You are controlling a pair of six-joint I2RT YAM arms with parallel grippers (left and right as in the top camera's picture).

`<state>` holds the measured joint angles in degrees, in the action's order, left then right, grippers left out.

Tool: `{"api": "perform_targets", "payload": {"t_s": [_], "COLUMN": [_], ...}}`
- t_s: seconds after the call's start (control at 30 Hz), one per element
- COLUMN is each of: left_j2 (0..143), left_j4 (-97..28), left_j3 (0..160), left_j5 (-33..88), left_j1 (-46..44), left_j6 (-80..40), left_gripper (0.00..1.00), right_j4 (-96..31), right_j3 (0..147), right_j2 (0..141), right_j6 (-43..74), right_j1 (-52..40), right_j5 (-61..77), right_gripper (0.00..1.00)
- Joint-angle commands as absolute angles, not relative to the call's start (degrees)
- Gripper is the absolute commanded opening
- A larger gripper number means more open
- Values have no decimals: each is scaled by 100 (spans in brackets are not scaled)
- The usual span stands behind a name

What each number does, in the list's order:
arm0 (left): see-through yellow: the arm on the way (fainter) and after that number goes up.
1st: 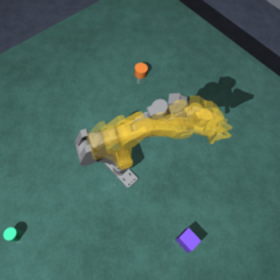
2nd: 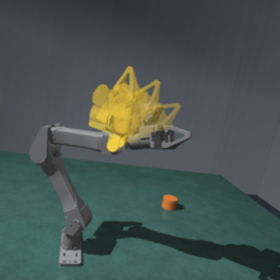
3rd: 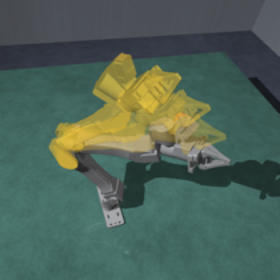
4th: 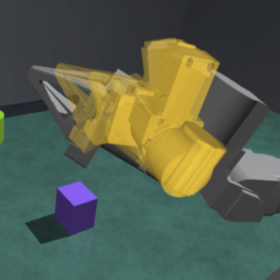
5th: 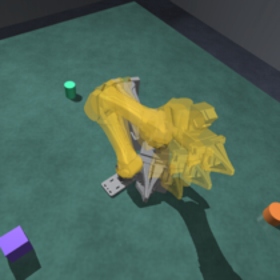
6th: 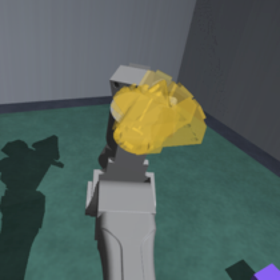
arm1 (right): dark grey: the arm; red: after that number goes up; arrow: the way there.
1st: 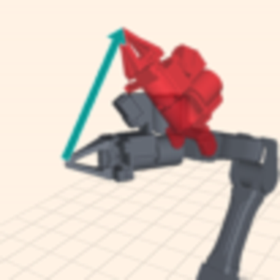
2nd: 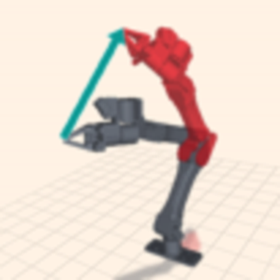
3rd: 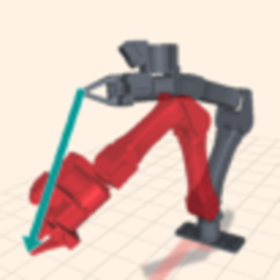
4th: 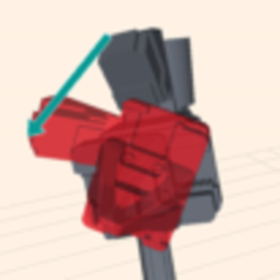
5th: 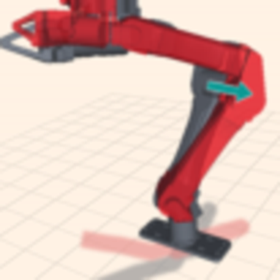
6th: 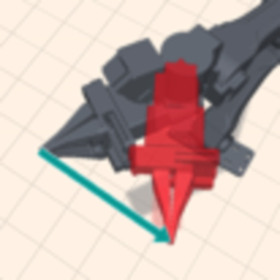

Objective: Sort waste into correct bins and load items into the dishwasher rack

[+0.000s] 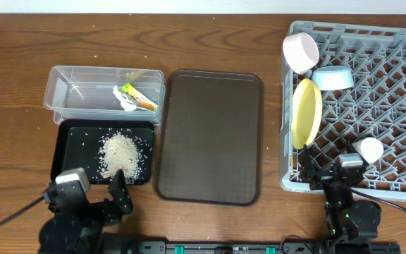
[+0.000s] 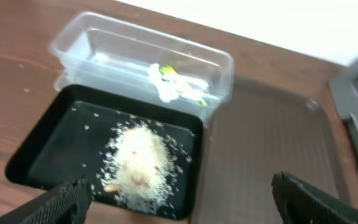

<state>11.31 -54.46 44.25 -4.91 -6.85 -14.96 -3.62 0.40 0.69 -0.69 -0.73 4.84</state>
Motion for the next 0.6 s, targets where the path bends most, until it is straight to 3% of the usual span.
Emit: {"api": "perform_targets", "payload": {"t_s": [0.0,0.57], "left_j2": [720,10], "left_j4": [-5035,-545], "left_j3": [3706,639], "left_j5": [-672,-322], "left_j1": [-429,-252], "left_j6": [-1396,-489], "left_gripper": [95,95], "right_j4": [-390,-390], "right_j3": [32,32], "right_j2": [34,34], "right_j6": [-137,-137], "right_j1": [-119,-119], "right_j5": [432,432], "right_gripper": [99,99]}}
